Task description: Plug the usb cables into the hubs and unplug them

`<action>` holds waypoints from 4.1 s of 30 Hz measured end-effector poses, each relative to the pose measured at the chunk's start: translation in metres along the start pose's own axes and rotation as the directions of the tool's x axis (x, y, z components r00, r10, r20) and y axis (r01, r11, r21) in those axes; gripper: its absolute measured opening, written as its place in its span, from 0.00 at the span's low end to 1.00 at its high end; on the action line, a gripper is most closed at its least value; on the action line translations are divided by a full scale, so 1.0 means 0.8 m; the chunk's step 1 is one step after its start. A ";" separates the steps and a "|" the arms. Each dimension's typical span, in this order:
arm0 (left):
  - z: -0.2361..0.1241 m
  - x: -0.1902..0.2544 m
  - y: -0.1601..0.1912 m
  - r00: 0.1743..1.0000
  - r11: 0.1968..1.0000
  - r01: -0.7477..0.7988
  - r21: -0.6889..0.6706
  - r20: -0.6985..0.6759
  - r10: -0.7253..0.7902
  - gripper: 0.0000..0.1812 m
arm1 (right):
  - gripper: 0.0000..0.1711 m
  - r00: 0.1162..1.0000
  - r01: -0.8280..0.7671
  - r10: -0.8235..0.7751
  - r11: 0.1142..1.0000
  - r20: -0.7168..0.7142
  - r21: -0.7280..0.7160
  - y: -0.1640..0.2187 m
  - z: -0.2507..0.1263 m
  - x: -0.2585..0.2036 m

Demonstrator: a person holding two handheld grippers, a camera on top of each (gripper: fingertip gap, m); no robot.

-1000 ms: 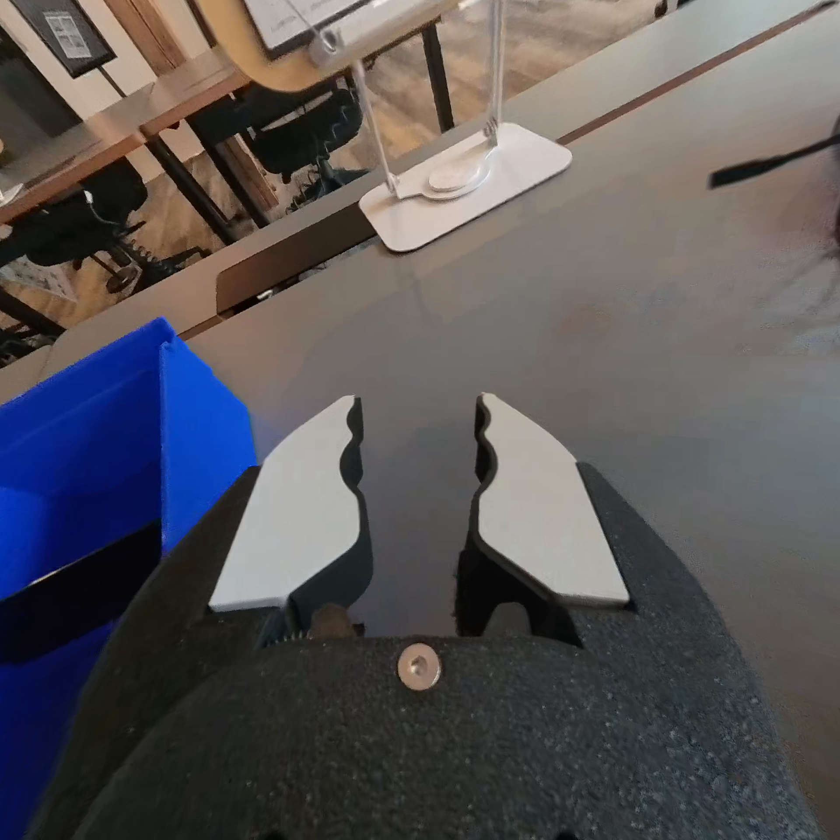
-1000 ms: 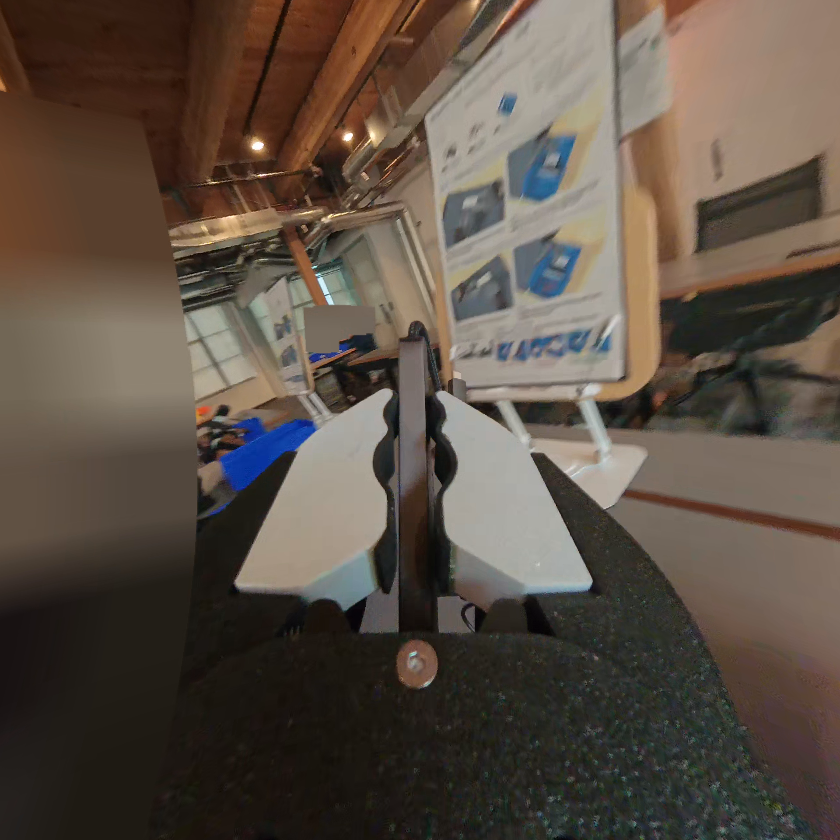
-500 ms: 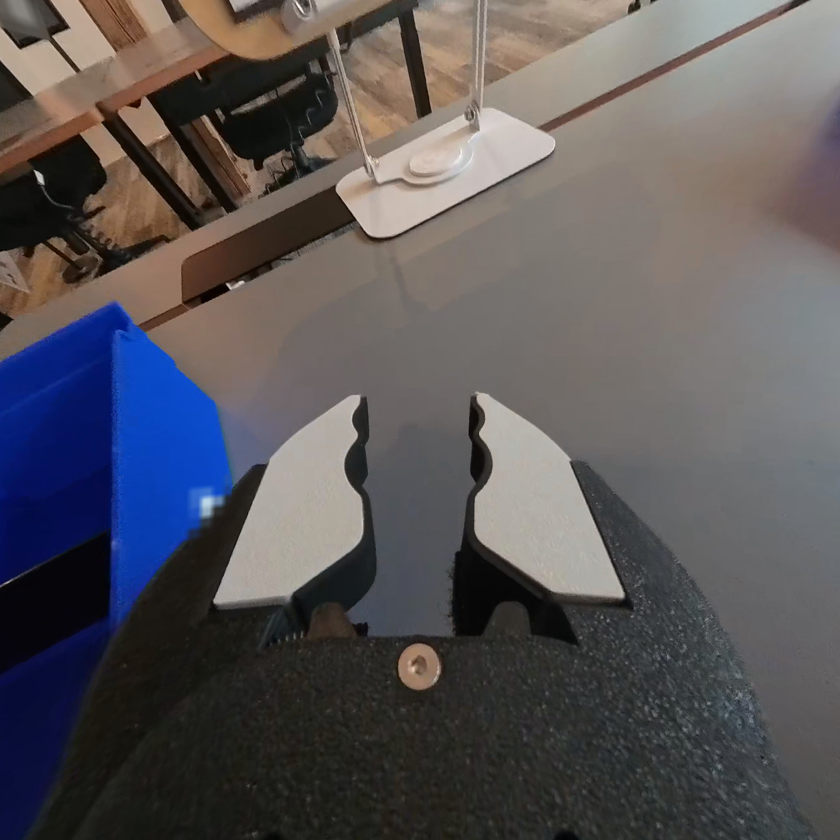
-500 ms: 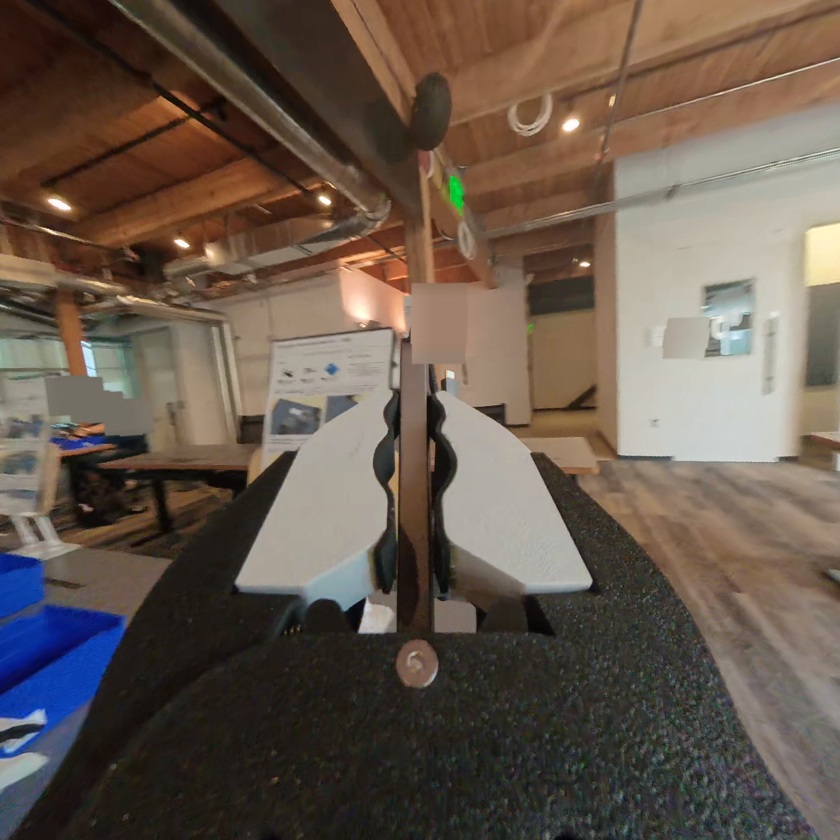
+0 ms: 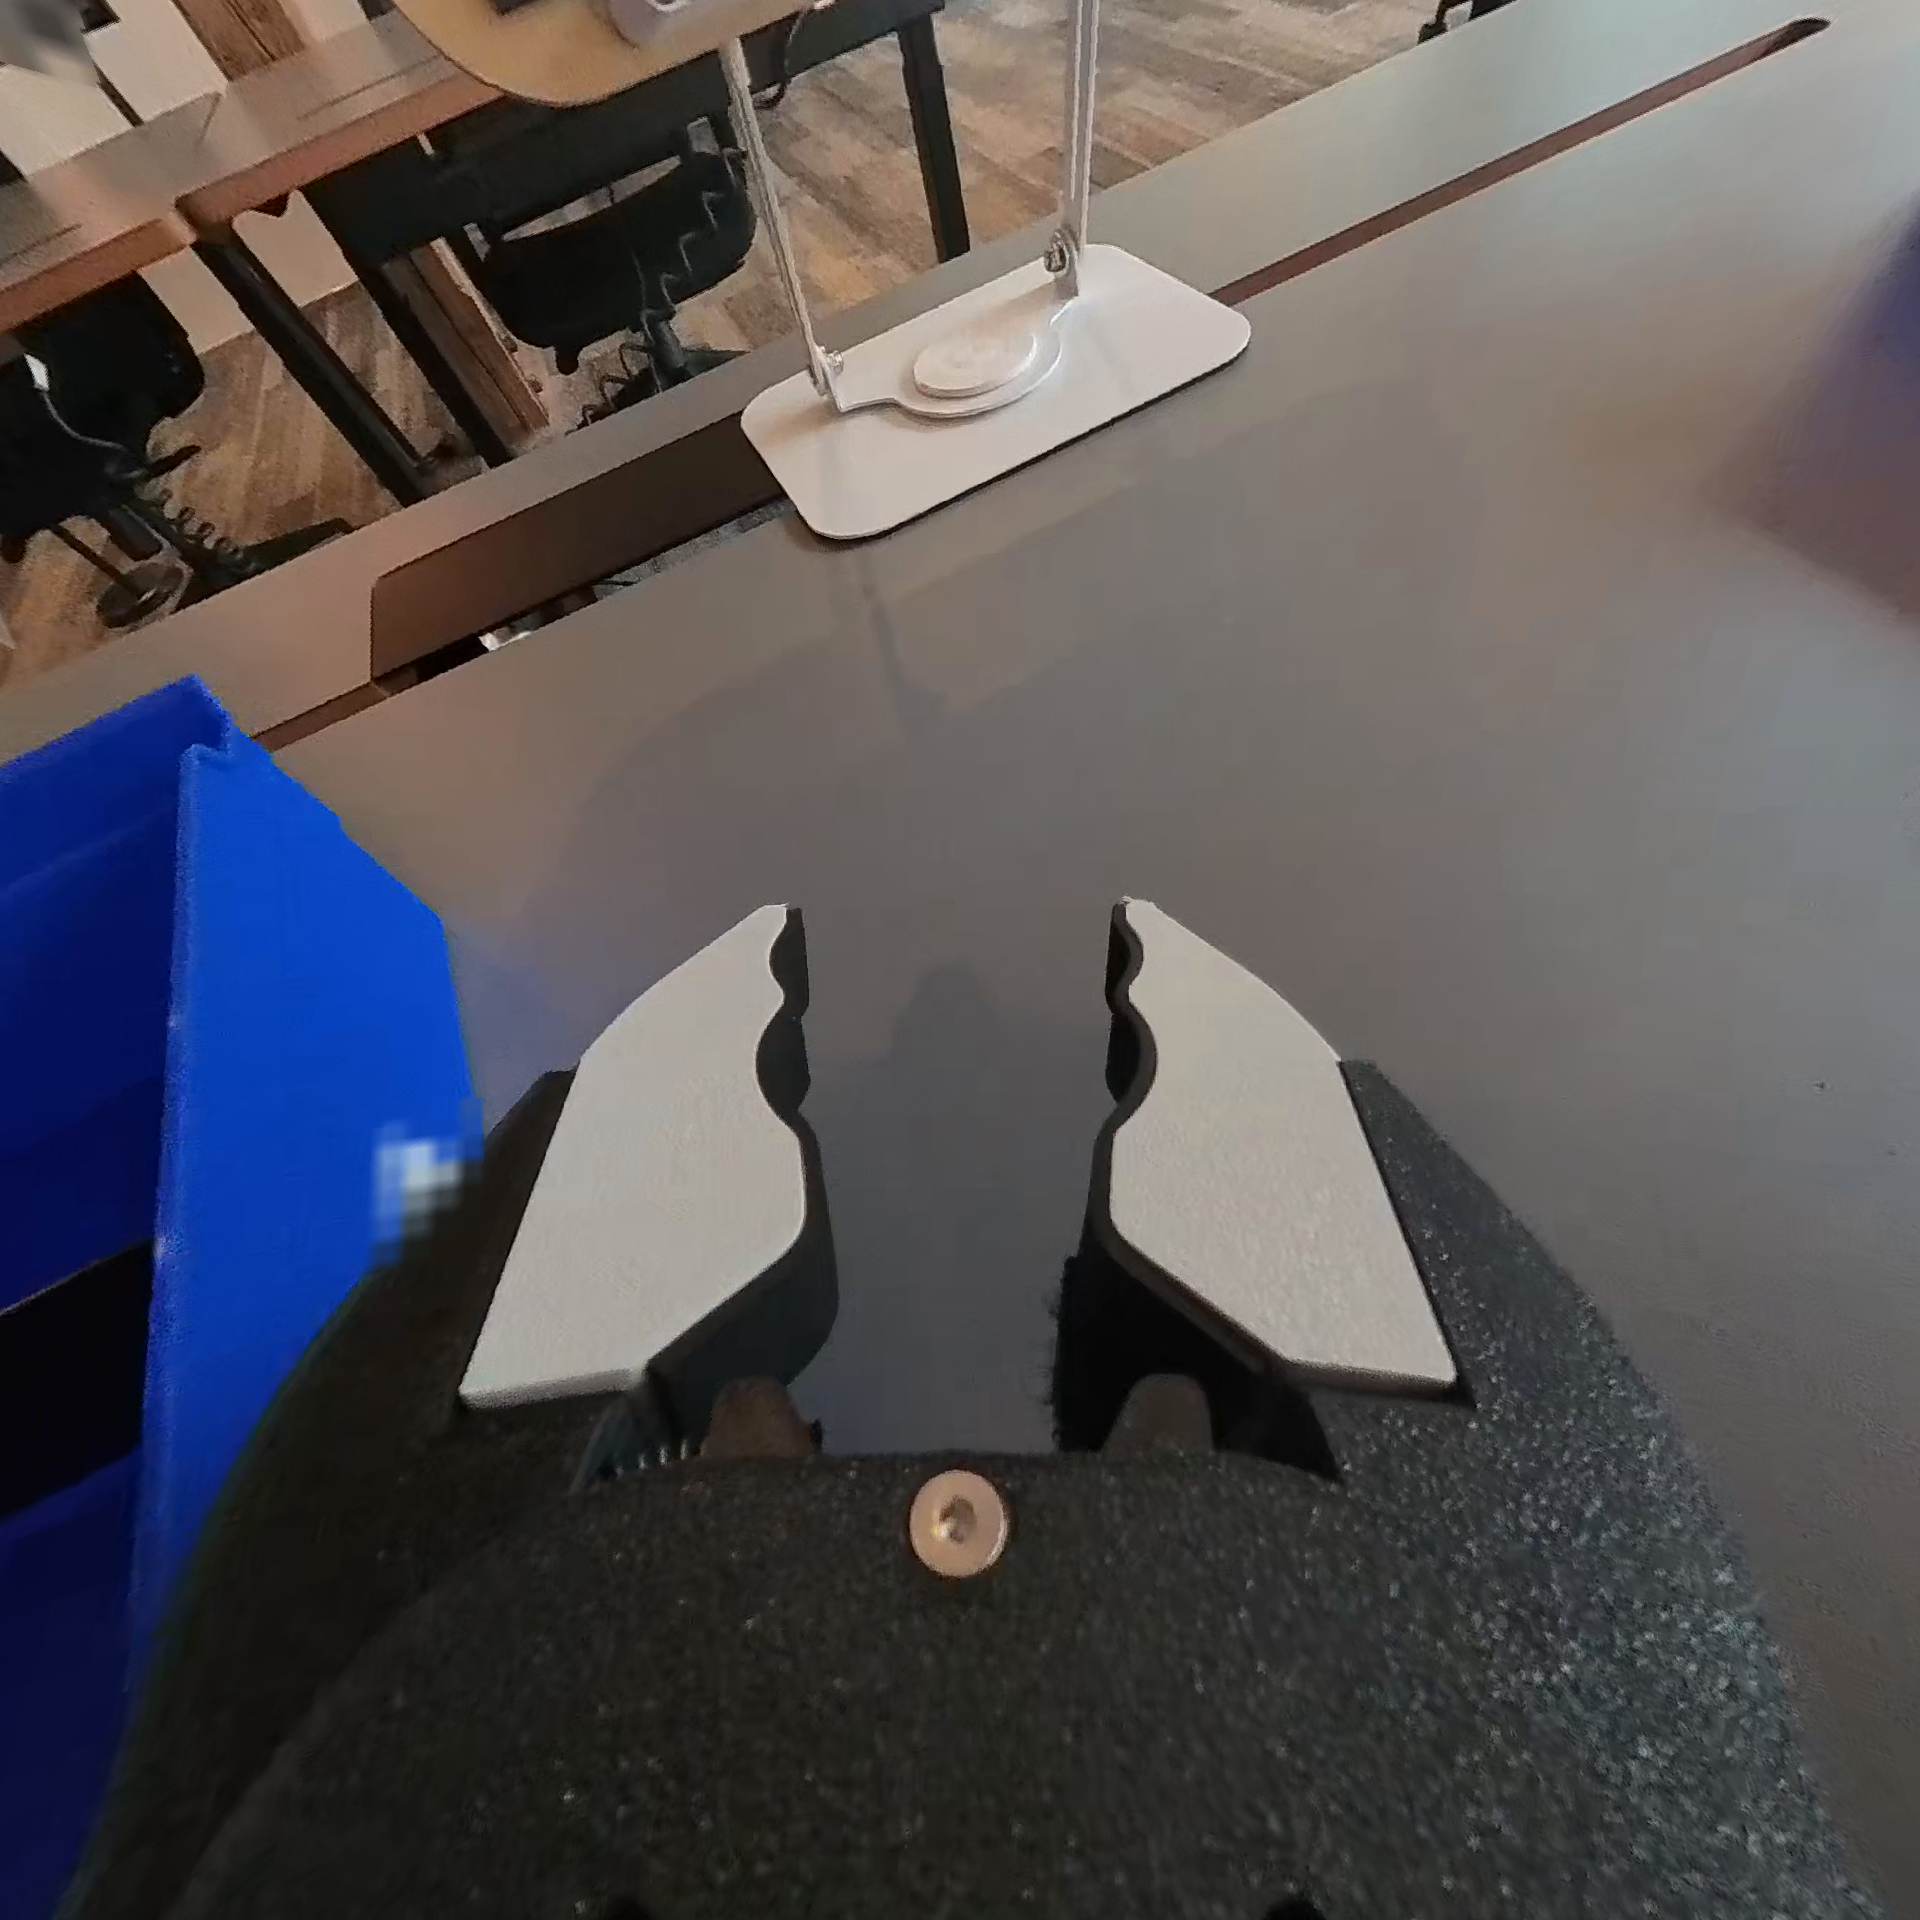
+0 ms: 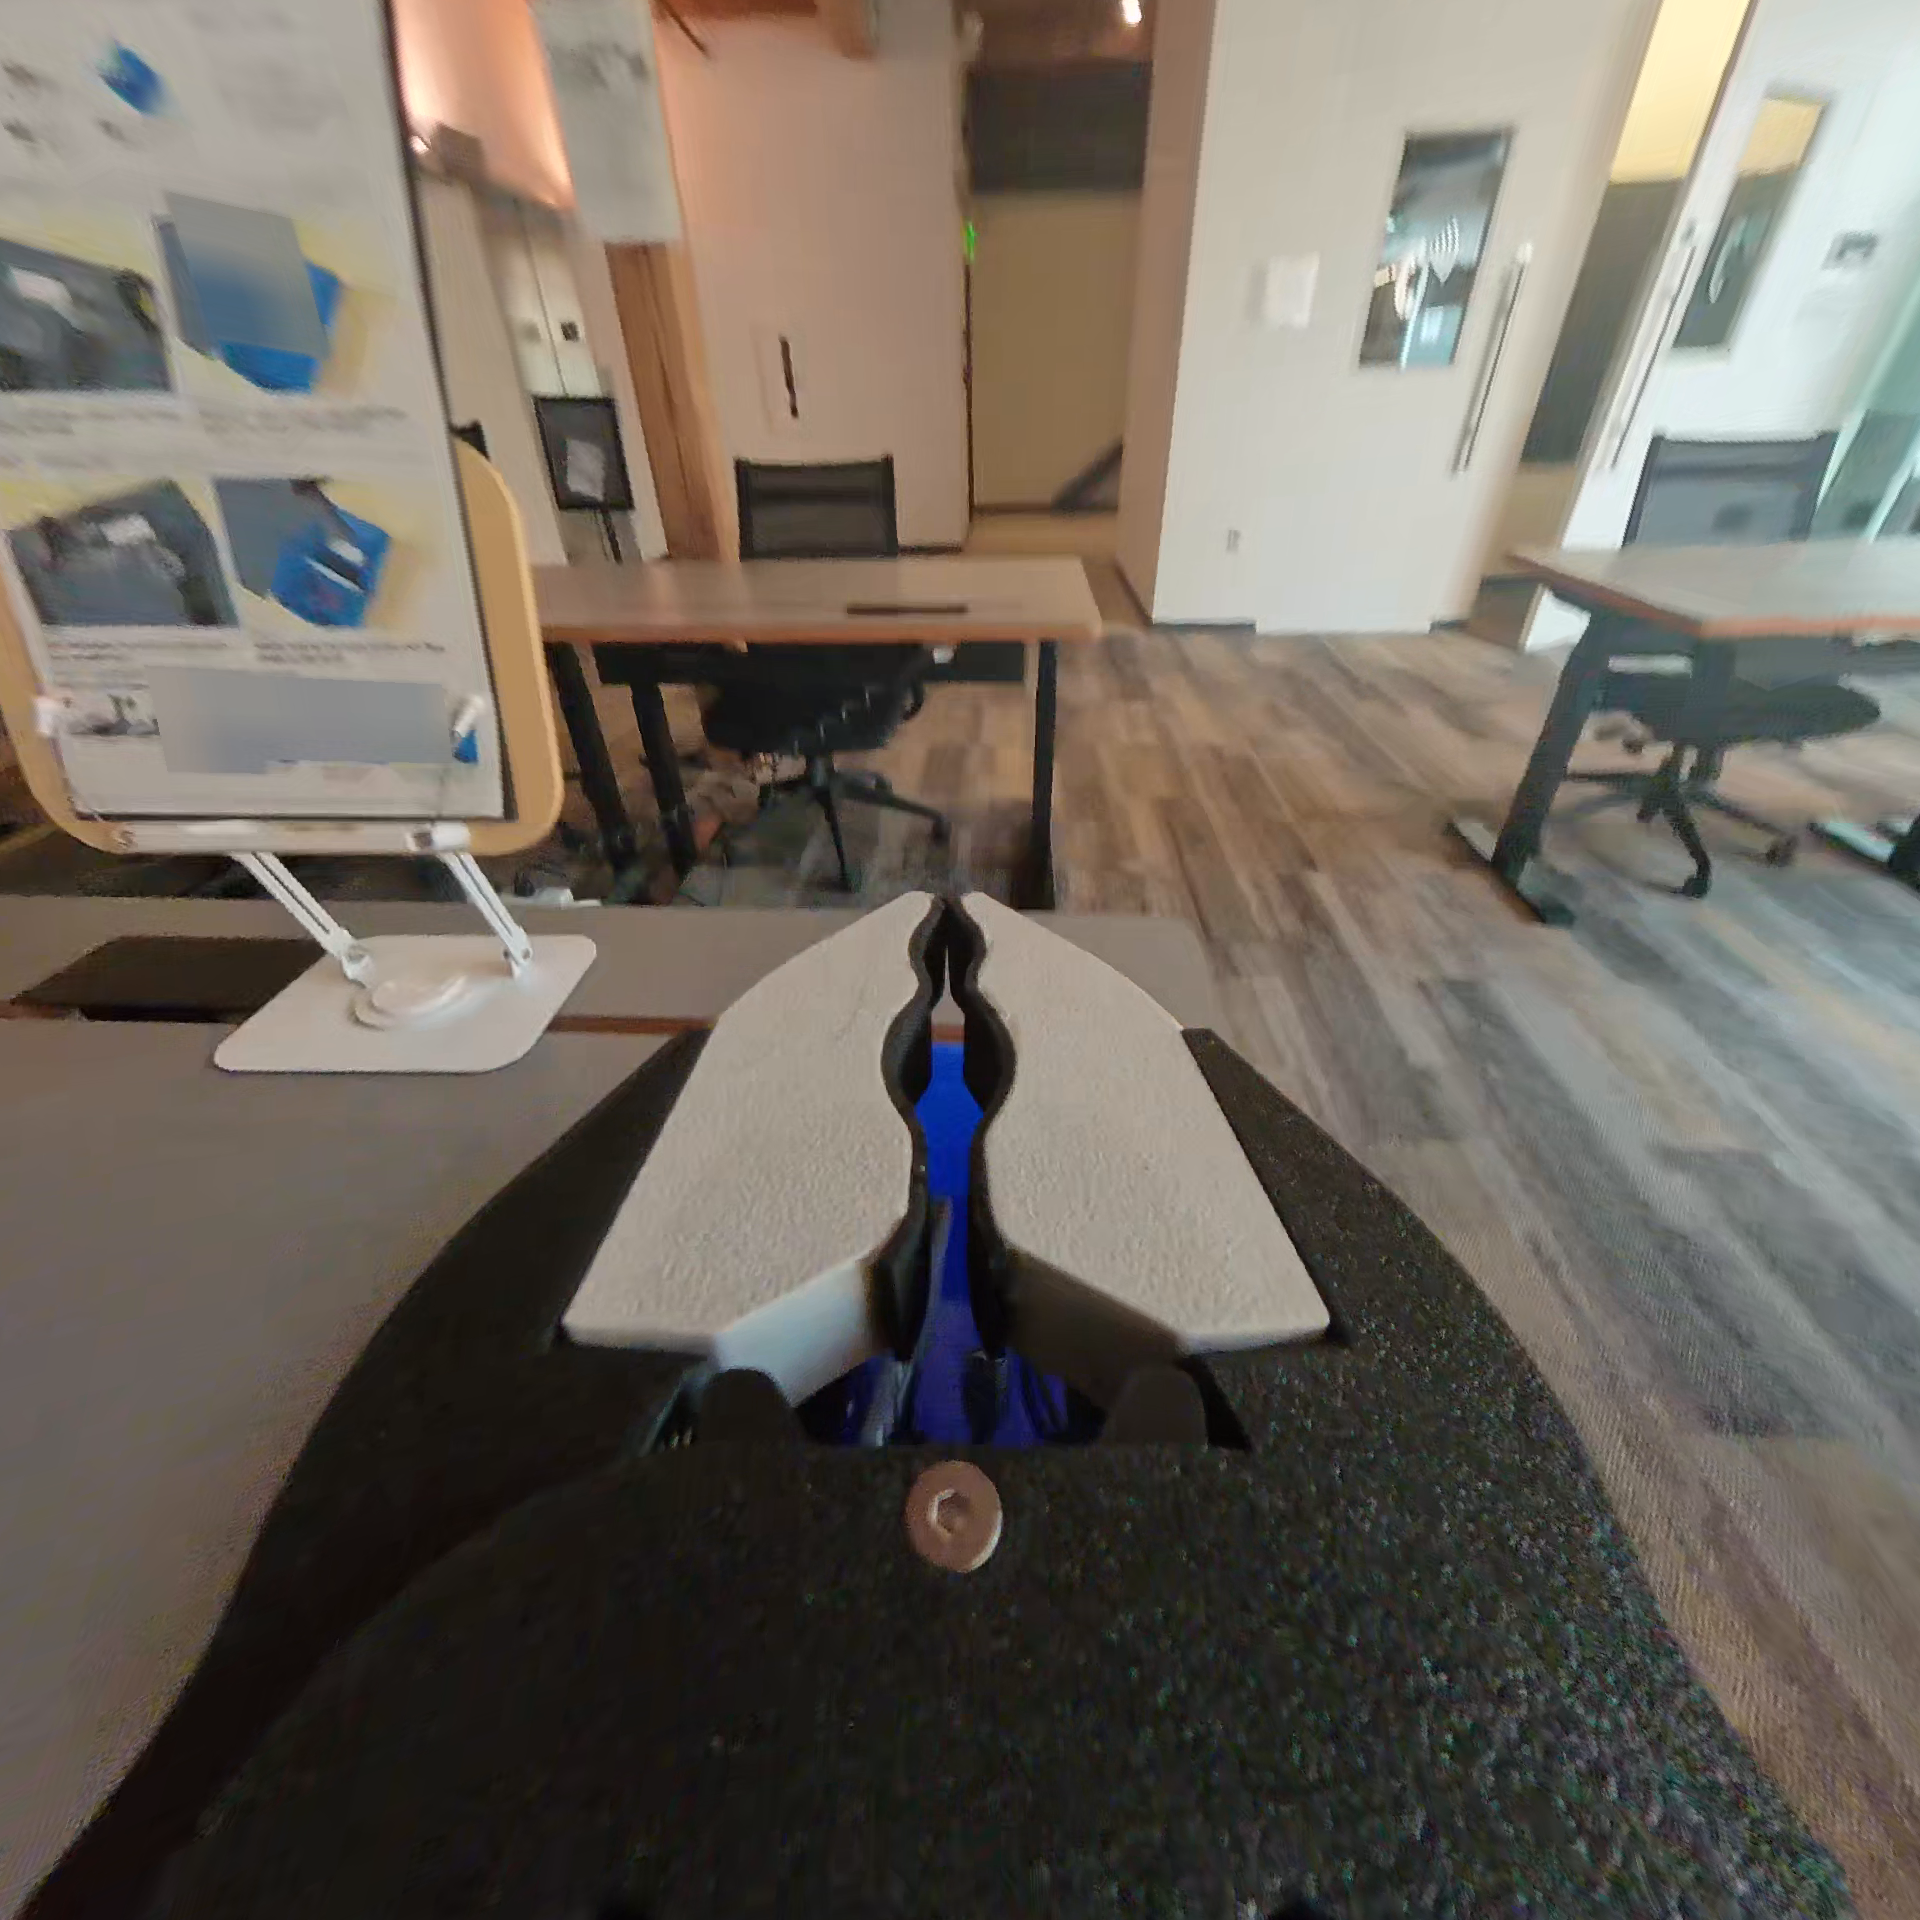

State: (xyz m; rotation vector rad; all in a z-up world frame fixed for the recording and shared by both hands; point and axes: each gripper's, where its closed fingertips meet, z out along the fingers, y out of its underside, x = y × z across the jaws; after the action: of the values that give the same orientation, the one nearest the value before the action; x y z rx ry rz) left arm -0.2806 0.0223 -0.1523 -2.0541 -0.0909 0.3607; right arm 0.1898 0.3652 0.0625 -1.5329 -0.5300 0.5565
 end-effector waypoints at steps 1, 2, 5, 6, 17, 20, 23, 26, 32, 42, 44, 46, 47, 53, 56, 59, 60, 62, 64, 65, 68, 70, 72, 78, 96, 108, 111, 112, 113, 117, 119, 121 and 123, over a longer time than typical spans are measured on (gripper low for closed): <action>0.001 0.002 0.000 1.000 1.000 -0.007 -0.002 -0.004 0.007 0.31 | 0.00 1.000 -0.019 0.019 0.999 -0.003 -0.028 0.016 0.005 0.004; 0.002 0.004 0.001 1.000 1.000 -0.007 -0.005 -0.006 0.007 0.31 | 0.00 0.999 -0.035 0.036 0.997 0.007 -0.066 0.033 0.010 0.004; 0.007 0.013 0.000 0.999 1.000 0.008 0.005 -0.036 -0.007 0.34 | 0.00 0.999 -0.027 0.037 0.965 0.032 -0.262 0.102 0.023 0.003; 0.010 0.017 0.000 0.999 1.000 0.018 0.006 -0.050 -0.018 0.38 | 0.00 0.998 -0.015 0.033 0.945 0.050 -0.326 0.126 0.026 0.001; 0.020 0.023 -0.001 0.997 0.998 0.061 0.029 -0.041 -0.059 0.39 | 0.06 0.992 0.021 0.047 0.848 0.116 -0.530 0.227 0.038 -0.020; 0.019 0.015 -0.006 0.997 0.994 0.081 0.073 -0.011 -0.081 0.39 | 0.09 0.993 0.035 0.028 0.855 0.113 -0.517 0.225 0.036 -0.022; 0.014 0.015 -0.021 0.992 0.978 0.129 0.167 -0.036 -0.125 0.37 | 0.15 0.993 0.060 0.002 0.858 0.120 -0.510 0.229 0.034 -0.028; 0.005 0.016 -0.039 0.981 0.943 0.191 0.274 -0.087 -0.174 0.30 | 0.28 0.993 0.088 -0.035 0.860 0.114 -0.503 0.234 0.031 -0.030; 0.008 0.020 -0.034 0.976 0.955 0.197 0.219 -0.138 -0.170 0.65 | 0.50 0.991 0.102 -0.061 0.918 0.116 -0.383 0.215 0.026 -0.050; -0.012 0.009 -0.060 0.984 0.939 0.173 0.297 -0.095 -0.151 0.81 | 0.86 0.974 0.199 -0.169 0.955 0.151 -0.219 0.165 0.020 -0.106; -0.023 0.017 -0.072 0.982 0.929 0.170 0.328 -0.133 -0.133 0.81 | 0.86 0.974 0.191 -0.164 0.966 0.157 -0.177 0.156 0.017 -0.115; -0.031 0.015 -0.080 0.988 0.926 0.144 0.350 -0.110 -0.112 0.81 | 0.86 0.970 0.189 -0.160 0.971 0.185 -0.147 0.150 0.012 -0.125; -0.034 0.011 -0.082 0.992 0.927 0.122 0.356 -0.078 -0.101 0.80 | 0.86 0.966 0.194 -0.162 0.969 0.202 -0.151 0.151 0.009 -0.129; -0.045 0.000 -0.089 0.998 0.935 0.036 0.354 0.038 -0.052 0.67 | 0.80 0.963 0.210 -0.168 0.958 0.212 -0.194 0.165 0.002 -0.139; -0.049 -0.003 -0.086 0.991 0.951 -0.072 0.301 0.132 0.033 0.60 | 0.78 0.960 0.225 -0.185 0.956 0.211 -0.188 0.167 -0.003 -0.143; -0.050 -0.003 -0.077 0.969 0.963 -0.179 0.201 0.203 0.137 0.54 | 0.77 0.962 0.233 -0.195 0.950 0.192 -0.206 0.165 -0.012 -0.142; -0.053 -0.006 -0.076 0.959 0.962 -0.206 0.179 0.233 0.162 0.54 | 0.75 0.963 0.236 -0.200 0.949 0.182 -0.208 0.162 -0.017 -0.141; -0.064 -0.013 -0.078 0.938 0.955 -0.253 0.154 0.282 0.203 0.40 | 0.71 0.962 0.246 -0.213 0.947 0.173 -0.204 0.153 -0.029 -0.142; -0.076 -0.015 -0.083 0.936 0.955 -0.254 0.155 0.289 0.202 0.34 | 0.70 0.960 0.251 -0.218 0.948 0.175 -0.196 0.144 -0.043 -0.144; -0.081 -0.016 -0.085 0.940 0.957 -0.241 0.160 0.284 0.189 0.34 | 0.70 0.959 0.252 -0.218 0.948 0.181 -0.194 0.142 -0.049 -0.146; -0.090 -0.013 -0.085 0.947 0.959 -0.242 0.145 0.248 0.201 0.33 | 0.69 0.960 0.247 -0.212 0.948 0.181 -0.199 0.139 -0.065 -0.145; -0.100 -0.023 -0.090 0.933 0.955 -0.257 0.149 0.295 0.205 0.32 | 0.68 0.963 0.238 -0.205 0.950 0.172 -0.201 0.138 -0.071 -0.144; -0.107 -0.026 -0.089 0.932 0.954 -0.268 0.132 0.287 0.222 0.32 | 0.68 0.962 0.239 -0.203 0.950 0.186 -0.201 0.141 -0.075 -0.148; -0.131 -0.052 -0.090 0.940 0.958 -0.227 0.173 0.298 0.169 0.30 | 0.68 0.957 0.264 -0.207 0.911 0.201 -0.317 0.179 -0.076 -0.146; -0.145 -0.107 -0.046 0.925 0.983 -0.162 0.091 0.360 0.119 0.30 | 0.45 0.953 0.295 -0.273 0.737 0.132 -0.608 0.310 -0.016 -0.103; -0.162 -0.110 -0.025 0.923 0.990 -0.143 0.018 0.363 0.127 0.36 | 0.07 0.913 0.390 -0.373 0.675 0.166 -0.627 0.318 0.002 -0.152; -0.164 -0.113 -0.020 0.920 0.990 -0.141 -0.005 0.369 0.133 0.36 | 0.08 0.908 0.412 -0.362 0.679 0.211 -0.607 0.320 0.005 -0.186; -0.166 -0.113 -0.020 0.919 0.990 -0.142 -0.002 0.371 0.132 0.35 | 0.08 0.909 0.414 -0.352 0.686 0.226 -0.598 0.320 0.005 -0.198; -0.168 -0.114 -0.021 0.919 0.990 -0.141 0.005 0.372 0.129 0.35 | 0.09 0.912 0.410 -0.337 0.697 0.235 -0.589 0.320 0.006 -0.210; -0.174 -0.115 -0.025 0.922 0.990 -0.141 0.029 0.369 0.120 0.34 | 0.08 0.910 0.414 -0.334 0.720 0.246 -0.557 0.321 0.007 -0.248; -0.176 -0.115 -0.023 0.924 0.988 -0.150 0.028 0.360 0.130 0.33 | 0.08 0.912 0.410 -0.327 0.730 0.247 -0.547 0.321 0.006 -0.266; -0.178 -0.117 -0.022 0.926 0.989 -0.146 0.035 0.357 0.124 0.32 | 0.07 0.910 0.414 -0.337 0.731 0.240 -0.542 0.321 0.003 -0.281; -0.180 -0.121 -0.021 0.928 0.990 -0.135 0.048 0.355 0.109 0.32 | 0.06 0.922 0.386 -0.318 0.746 0.219 -0.543 0.321 -0.001 -0.294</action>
State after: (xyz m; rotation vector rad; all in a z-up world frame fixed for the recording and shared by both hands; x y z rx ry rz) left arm -0.3296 -0.1114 -0.0520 -1.9089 -0.1652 0.7981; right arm 0.0075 0.2056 -0.1880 -1.9138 -1.1346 0.1806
